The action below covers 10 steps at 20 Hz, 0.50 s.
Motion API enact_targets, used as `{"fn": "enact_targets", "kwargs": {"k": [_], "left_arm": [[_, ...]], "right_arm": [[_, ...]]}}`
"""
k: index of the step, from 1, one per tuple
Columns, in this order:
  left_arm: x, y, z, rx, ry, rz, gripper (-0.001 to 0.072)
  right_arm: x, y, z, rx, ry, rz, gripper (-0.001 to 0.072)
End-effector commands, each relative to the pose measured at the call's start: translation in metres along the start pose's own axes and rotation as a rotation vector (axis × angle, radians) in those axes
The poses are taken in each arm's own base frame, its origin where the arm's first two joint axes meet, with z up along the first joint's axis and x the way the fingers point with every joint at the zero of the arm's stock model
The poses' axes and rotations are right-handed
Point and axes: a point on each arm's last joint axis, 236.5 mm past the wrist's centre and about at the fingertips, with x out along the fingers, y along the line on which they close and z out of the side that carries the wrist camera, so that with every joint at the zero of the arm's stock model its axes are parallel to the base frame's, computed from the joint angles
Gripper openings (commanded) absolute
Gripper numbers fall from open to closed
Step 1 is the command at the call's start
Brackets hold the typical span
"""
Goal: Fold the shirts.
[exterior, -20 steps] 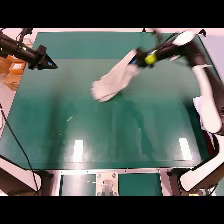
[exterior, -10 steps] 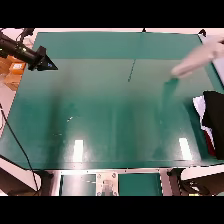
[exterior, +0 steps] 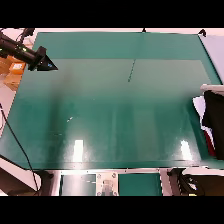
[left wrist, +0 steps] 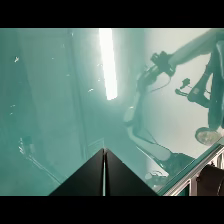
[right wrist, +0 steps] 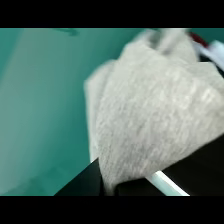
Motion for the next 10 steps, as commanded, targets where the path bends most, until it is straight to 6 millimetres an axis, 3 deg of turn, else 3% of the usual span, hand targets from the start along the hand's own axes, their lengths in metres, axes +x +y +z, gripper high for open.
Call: {"fn": "enact_targets", "kwargs": {"k": [1,4,10], "left_arm": [[0.000,0.000,0.000,0.000,0.000,0.000,0.0022],[0.000,0.000,0.000,0.000,0.001,0.000,0.0022],[0.000,0.000,0.000,0.000,-0.001,0.000,0.0022]], "right_arm": [[-0.028,-0.067,-0.023,0.096,0.036,-0.271,0.0012],[-0.028,-0.097,-0.039,0.136,0.064,-0.382,0.0012],[0.008,-0.203,-0.108,0.203,0.330,-0.730,0.0012]]}}
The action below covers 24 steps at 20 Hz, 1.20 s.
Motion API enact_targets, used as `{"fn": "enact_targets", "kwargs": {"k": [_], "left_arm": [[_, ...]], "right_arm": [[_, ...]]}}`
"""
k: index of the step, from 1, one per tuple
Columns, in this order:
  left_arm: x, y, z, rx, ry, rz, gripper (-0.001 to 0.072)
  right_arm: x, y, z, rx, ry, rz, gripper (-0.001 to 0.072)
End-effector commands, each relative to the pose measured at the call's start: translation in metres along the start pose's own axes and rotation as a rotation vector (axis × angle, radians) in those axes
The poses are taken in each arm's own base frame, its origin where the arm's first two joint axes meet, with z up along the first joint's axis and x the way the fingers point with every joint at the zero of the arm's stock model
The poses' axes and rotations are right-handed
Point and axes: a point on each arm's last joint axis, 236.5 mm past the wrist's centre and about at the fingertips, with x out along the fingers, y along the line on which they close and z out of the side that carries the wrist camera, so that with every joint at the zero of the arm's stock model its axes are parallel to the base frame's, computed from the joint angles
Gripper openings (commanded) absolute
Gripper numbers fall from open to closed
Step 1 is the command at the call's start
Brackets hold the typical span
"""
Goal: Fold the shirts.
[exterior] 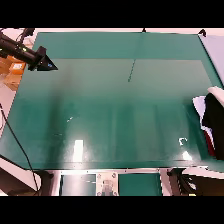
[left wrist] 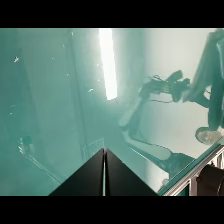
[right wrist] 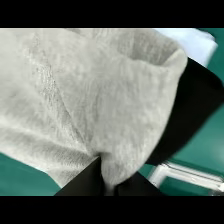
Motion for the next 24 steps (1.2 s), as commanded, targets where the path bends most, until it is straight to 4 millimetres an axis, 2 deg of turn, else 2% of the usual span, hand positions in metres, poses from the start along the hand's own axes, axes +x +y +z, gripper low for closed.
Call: {"fn": "enact_targets", "kwargs": {"k": [1,2,3,4,5,6,8,9,10,11,12,13,14,15,17,19,21,24], "left_arm": [[0.000,0.000,0.000,0.000,-0.001,0.001,0.0022],[0.000,0.000,0.000,0.000,-0.002,0.001,0.0022],[0.000,0.000,0.001,0.000,-0.004,0.001,0.0022],[0.000,0.000,0.001,0.000,-0.005,0.001,0.0022],[0.000,0.000,0.001,0.000,-0.005,0.001,0.0022],[0.000,0.000,0.003,0.001,-0.011,0.002,0.0022],[0.000,0.000,0.003,0.001,-0.014,0.000,0.0022],[-0.001,-0.002,0.004,0.001,-0.019,-0.004,0.0021],[-0.002,-0.004,0.004,-0.002,-0.021,-0.006,0.0021],[-0.007,-0.008,0.002,0.000,-0.026,-0.003,0.0020],[-0.014,-0.013,0.001,0.010,-0.037,0.009,0.0020],[-0.023,-0.015,-0.001,0.026,-0.053,0.042,0.0020],[-0.033,-0.013,-0.006,0.035,-0.063,0.097,0.0020],[-0.041,-0.010,-0.013,0.033,-0.069,0.147,0.0021],[-0.051,-0.010,-0.035,0.018,-0.071,0.203,0.0021],[-0.050,-0.015,-0.065,0.006,-0.071,0.214,0.0020],[-0.044,-0.019,-0.102,0.000,-0.082,0.216,0.0021],[-0.025,-0.019,-0.166,-0.020,-0.077,0.215,0.0021]], "right_arm": [[0.052,-0.056,-0.022,0.015,0.119,-0.251,0.0013],[0.069,-0.062,-0.027,0.006,0.144,-0.275,0.0014],[0.083,-0.064,-0.033,-0.003,0.167,-0.282,0.0099],[0.094,-0.065,-0.038,-0.012,0.185,-0.287,0.0428],[0.099,-0.065,-0.041,-0.015,0.203,-0.291,0.0629],[0.099,-0.063,-0.041,-0.016,0.210,-0.288,0.0629],[0.087,-0.051,-0.039,-0.021,0.206,-0.259,0.0627],[0.076,-0.035,-0.034,-0.035,0.180,-0.213,0.0626],[0.066,-0.015,-0.029,-0.060,0.151,-0.155,0.0625],[0.054,0.017,-0.027,-0.109,0.118,-0.070,0.0591],[0.042,0.049,-0.027,-0.171,0.086,0.010,0.0380],[0.029,0.089,-0.031,-0.270,0.044,0.100,0.0083],[0.018,0.125,-0.039,-0.354,-0.003,0.174,0.0042],[0.009,0.163,-0.051,-0.448,-0.051,0.247,0.0041],[-0.002,0.224,-0.092,-0.635,-0.081,0.354,0.0011],[-0.002,0.263,-0.148,-0.819,-0.059,0.410,0.0011],[0.012,0.275,-0.209,-1.002,-0.021,0.403,0.0010],[0.048,0.262,-0.290,-1.169,0.022,0.400,0.0011]]}}
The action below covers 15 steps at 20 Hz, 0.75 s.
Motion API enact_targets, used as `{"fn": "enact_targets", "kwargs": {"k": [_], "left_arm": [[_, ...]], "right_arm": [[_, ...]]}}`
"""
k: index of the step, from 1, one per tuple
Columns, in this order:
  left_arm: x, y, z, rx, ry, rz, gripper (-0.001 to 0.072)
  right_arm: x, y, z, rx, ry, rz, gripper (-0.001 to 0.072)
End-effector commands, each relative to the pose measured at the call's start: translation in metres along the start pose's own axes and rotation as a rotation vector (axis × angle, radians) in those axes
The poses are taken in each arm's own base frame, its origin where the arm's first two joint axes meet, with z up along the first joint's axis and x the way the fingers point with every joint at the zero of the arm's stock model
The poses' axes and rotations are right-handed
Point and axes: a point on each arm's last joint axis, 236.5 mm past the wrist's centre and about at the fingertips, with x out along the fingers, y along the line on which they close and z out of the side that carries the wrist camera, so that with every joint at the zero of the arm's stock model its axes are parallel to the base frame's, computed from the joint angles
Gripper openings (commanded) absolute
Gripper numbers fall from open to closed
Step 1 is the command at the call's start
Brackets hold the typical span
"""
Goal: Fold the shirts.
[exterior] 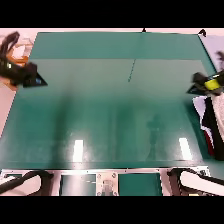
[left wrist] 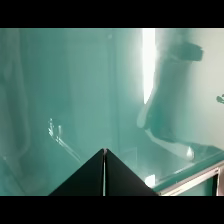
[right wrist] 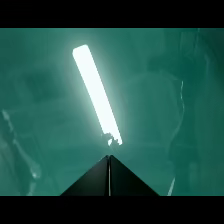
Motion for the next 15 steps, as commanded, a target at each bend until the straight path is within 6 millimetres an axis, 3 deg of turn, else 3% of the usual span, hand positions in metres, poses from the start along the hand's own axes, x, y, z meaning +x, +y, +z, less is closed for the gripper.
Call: {"fn": "enact_targets", "kwargs": {"k": [1,3,4,7,10,15], "left_arm": [[0.016,0.004,-0.068,-0.014,-0.011,0.024,0.0021],[0.024,0.008,-0.094,-0.021,-0.006,0.039,0.0021],[0.025,0.010,-0.102,-0.023,0.003,0.047,0.0021],[0.026,0.011,-0.103,-0.025,0.004,0.050,0.0022],[0.026,0.011,-0.103,-0.024,0.004,0.050,0.0022],[0.026,0.009,-0.103,-0.026,0.003,0.042,0.0022]], "right_arm": [[0.045,0.067,-0.065,-0.221,0.035,0.065,0.0011],[0.066,0.083,-0.101,-0.266,0.034,0.083,0.0011],[0.073,0.090,-0.110,-0.287,0.018,0.094,0.0011],[0.084,0.107,-0.132,-0.364,0.035,0.109,0.0012],[0.086,0.115,-0.143,-0.403,0.052,0.115,0.0012],[0.087,0.116,-0.144,-0.406,0.053,0.115,0.0012]]}}
